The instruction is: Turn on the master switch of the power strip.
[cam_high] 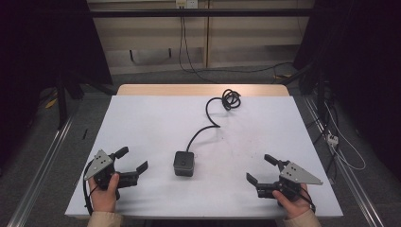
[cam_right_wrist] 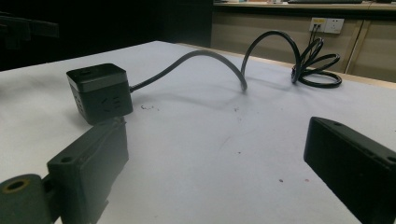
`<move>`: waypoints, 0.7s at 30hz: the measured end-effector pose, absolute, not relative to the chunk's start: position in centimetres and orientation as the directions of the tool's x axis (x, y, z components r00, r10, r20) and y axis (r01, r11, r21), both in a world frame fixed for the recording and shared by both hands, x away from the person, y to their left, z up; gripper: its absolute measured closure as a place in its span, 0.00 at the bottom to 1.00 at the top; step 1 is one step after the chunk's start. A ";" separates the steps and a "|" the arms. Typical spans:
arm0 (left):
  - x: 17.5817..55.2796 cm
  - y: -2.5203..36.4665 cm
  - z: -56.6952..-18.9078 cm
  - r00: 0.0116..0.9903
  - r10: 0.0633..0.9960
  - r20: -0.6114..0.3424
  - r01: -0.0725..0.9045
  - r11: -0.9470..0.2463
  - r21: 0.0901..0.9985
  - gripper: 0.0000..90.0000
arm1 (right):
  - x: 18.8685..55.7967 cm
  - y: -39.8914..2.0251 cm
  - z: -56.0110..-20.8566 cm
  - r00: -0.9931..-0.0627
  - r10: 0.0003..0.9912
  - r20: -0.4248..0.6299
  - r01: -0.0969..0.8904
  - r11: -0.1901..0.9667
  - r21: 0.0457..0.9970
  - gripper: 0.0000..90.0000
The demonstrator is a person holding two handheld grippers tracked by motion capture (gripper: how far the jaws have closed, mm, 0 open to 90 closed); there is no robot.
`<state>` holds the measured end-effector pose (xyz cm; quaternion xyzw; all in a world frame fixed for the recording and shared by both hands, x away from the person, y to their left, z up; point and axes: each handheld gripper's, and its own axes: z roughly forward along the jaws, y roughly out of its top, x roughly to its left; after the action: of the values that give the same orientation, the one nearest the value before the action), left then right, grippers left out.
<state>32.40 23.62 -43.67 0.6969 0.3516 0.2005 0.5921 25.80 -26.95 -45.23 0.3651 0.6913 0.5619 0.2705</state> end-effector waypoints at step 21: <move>33.3 21.9 -43.0 0.719 0.680 -0.140 0.255 -0.071 0.964 0.05 | 25.8 -26.9 -45.2 -0.589 0.808 0.033 0.199 0.105 0.974 0.07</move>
<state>33.26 21.89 -43.05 0.7096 0.3294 0.1783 0.5968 25.80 -26.90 -45.24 0.3635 0.6922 0.5615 0.2710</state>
